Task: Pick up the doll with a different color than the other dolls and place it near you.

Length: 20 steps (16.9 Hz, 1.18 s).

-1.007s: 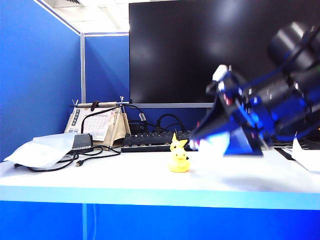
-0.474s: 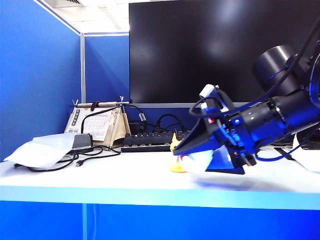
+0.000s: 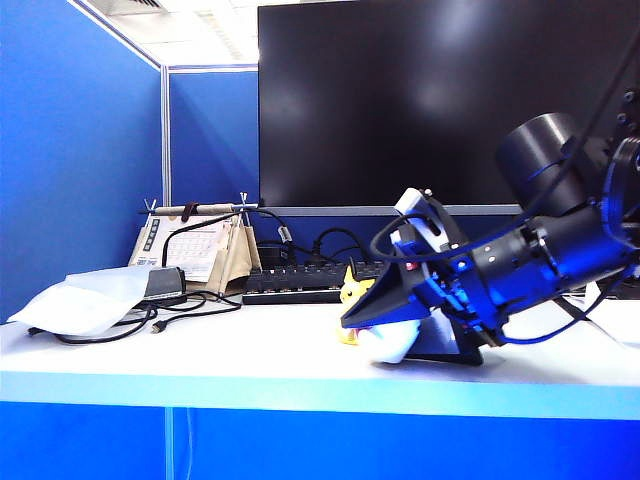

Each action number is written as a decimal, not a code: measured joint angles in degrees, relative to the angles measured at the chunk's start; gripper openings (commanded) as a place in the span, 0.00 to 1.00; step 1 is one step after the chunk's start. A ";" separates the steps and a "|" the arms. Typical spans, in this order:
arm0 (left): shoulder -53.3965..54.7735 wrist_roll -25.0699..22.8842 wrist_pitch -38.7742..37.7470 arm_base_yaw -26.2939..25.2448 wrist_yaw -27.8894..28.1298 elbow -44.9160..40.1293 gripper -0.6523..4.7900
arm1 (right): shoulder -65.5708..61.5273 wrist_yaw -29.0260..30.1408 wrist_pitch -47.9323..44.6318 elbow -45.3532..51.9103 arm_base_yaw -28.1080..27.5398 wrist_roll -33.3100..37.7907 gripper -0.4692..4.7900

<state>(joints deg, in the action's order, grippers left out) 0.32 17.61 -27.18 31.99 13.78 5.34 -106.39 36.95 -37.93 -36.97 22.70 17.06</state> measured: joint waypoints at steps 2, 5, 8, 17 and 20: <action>0.00 0.00 0.00 0.00 0.00 0.02 0.17 | -1.88 0.17 -2.99 -0.50 0.00 -0.28 0.43; 0.00 0.00 0.02 0.00 0.00 0.02 0.17 | -2.08 0.24 -3.41 -0.50 0.00 -0.39 0.63; 0.00 0.00 0.02 0.00 0.00 0.02 0.17 | -2.08 0.35 -3.80 -0.50 0.00 -0.04 0.69; 0.00 0.00 0.02 0.00 0.00 0.02 0.17 | -2.32 -4.17 -0.57 -4.55 0.09 0.26 1.00; 0.00 0.00 0.02 0.00 0.00 0.02 0.17 | -2.49 -4.94 2.80 -6.84 -0.04 0.76 1.00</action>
<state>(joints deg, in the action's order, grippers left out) 0.32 17.61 -27.16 31.99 13.78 5.37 -108.88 32.01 -35.14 -43.81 22.65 17.82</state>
